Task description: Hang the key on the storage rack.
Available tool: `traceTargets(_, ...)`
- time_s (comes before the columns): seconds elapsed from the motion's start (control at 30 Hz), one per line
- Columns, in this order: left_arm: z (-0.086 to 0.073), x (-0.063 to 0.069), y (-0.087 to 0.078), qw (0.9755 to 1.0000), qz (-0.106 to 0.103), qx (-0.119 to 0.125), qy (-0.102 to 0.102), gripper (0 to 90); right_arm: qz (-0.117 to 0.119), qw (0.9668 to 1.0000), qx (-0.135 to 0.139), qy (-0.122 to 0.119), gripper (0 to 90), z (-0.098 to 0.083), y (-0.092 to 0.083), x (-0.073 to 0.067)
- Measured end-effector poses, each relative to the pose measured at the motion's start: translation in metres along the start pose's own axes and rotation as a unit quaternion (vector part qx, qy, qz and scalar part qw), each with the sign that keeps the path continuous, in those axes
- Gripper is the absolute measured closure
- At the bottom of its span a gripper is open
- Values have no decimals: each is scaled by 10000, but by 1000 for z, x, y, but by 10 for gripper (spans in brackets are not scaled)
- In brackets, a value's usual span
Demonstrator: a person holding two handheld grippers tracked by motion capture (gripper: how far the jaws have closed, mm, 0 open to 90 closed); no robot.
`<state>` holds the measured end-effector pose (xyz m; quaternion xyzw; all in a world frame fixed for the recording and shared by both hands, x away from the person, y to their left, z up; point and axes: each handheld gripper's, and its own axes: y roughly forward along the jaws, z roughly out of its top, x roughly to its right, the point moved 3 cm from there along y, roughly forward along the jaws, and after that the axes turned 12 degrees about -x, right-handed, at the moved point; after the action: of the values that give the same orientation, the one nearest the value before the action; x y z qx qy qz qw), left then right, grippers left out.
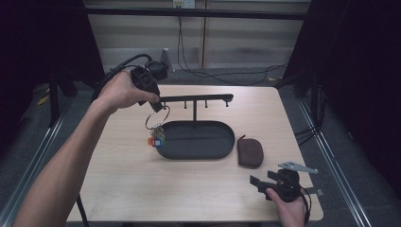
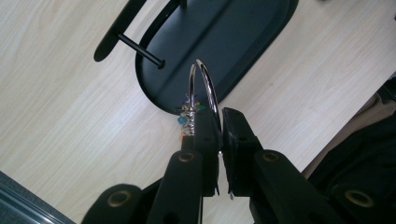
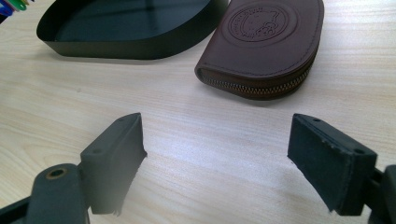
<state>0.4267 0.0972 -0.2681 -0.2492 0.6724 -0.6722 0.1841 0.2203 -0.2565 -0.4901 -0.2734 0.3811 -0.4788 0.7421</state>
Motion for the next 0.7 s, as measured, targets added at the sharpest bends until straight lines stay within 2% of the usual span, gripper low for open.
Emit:
traceTargets(0.07, 2, -3, 0, 10000, 34, 27, 28, 854, 2, 10000, 0, 0, 185, 0, 0, 0)
traceTargets(0.13, 6, -7, 2, 9999, 28, 110, -58, 854, 5, 10000, -1, -6, 185, 0, 0, 0)
traceTargets(0.2, 9, -12, 7, 9999, 9, 22, -156, 854, 7, 10000, -4, -11, 185, 0, 0, 0)
traceTargets(0.27, 12, -16, 10, 9999, -9, -9, -157, 855, 7, 10000, -3, -17, 185, 0, 0, 0)
traceTargets(0.33, 15, -20, 13, 9997, -12, -73, -244, 854, -7, 10000, -29, -39, 185, 0, 1, -1)
traceTargets(0.37, 17, -24, 15, 9992, 47, -148, -357, 854, -18, 10000, -33, -54, 185, 0, 1, -1)
traceTargets(0.5, 18, -31, 16, 9990, 45, -164, -425, 854, 1, 10000, -31, -81, 185, 0, 1, -2)
traceTargets(0.53, 18, -31, 16, 9986, 46, -152, -500, 855, 10, 10000, -29, -82, 185, 0, 0, -2)
traceTargets(0.7, 20, -35, 21, 9983, 48, -223, -536, 855, 13, 10000, -20, -57, 185, 0, 0, -1)
